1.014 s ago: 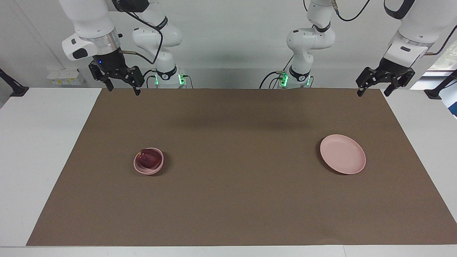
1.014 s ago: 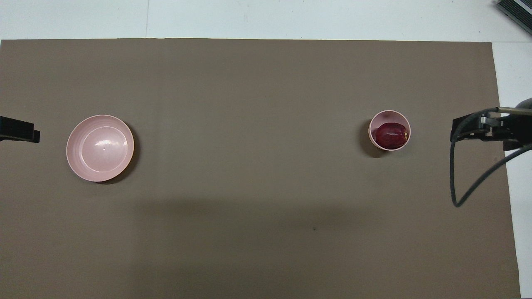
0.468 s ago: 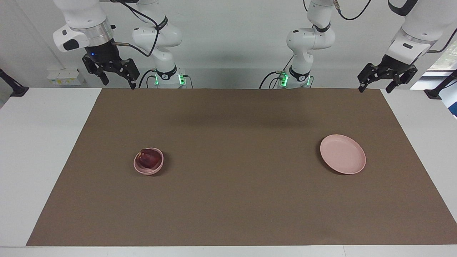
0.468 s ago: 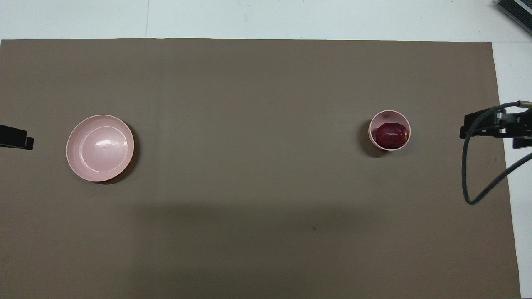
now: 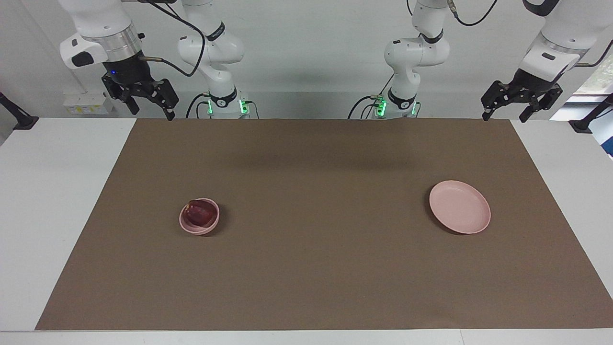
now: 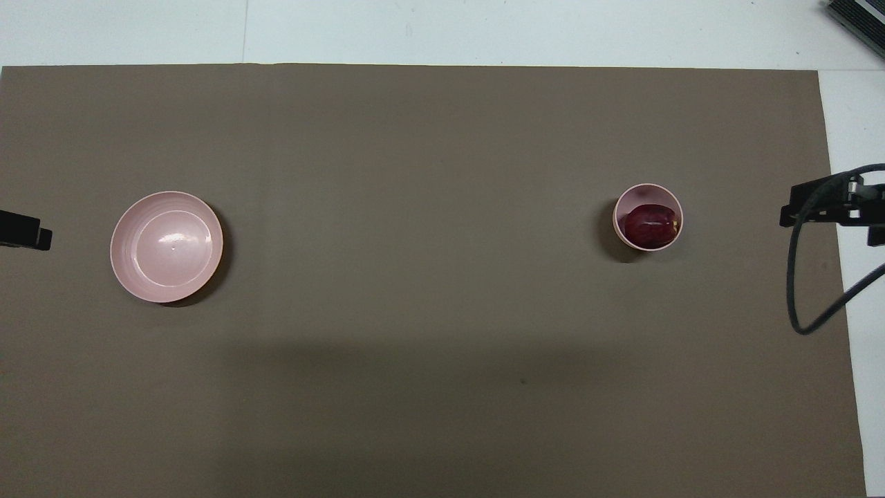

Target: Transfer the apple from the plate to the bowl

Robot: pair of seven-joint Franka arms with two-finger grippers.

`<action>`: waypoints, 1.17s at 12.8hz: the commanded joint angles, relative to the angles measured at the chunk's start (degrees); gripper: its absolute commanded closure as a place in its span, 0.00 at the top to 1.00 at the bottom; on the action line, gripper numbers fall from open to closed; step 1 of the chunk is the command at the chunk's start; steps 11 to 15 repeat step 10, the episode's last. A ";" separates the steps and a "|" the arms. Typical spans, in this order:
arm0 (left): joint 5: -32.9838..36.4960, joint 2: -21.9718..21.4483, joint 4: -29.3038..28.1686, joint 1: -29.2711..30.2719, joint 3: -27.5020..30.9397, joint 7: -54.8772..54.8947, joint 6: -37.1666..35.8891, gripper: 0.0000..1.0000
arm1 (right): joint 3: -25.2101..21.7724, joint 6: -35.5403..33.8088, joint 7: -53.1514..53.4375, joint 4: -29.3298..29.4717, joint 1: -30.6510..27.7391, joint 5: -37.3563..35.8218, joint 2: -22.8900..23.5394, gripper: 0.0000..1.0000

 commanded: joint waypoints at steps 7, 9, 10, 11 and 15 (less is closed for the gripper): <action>0.28 0.54 1.44 -0.34 0.46 0.67 -1.58 1.00 | 4.78 -1.89 -0.52 1.01 -2.76 -0.19 0.60 1.00; 0.28 0.54 1.44 -0.34 0.46 0.67 -1.58 1.00 | 4.78 -1.89 -0.60 1.01 -2.84 -0.19 0.60 1.00; 0.28 0.54 1.44 -0.34 0.46 0.67 -1.58 1.00 | 4.78 -1.89 -0.60 1.01 -2.84 -0.19 0.60 1.00; 0.28 0.54 1.44 -0.34 0.46 0.67 -1.58 1.00 | 4.78 -1.89 -0.60 1.01 -2.84 -0.19 0.60 1.00; 0.28 0.54 1.44 -0.34 0.46 0.67 -1.58 1.00 | 4.78 -1.89 -0.60 1.01 -2.84 -0.19 0.60 1.00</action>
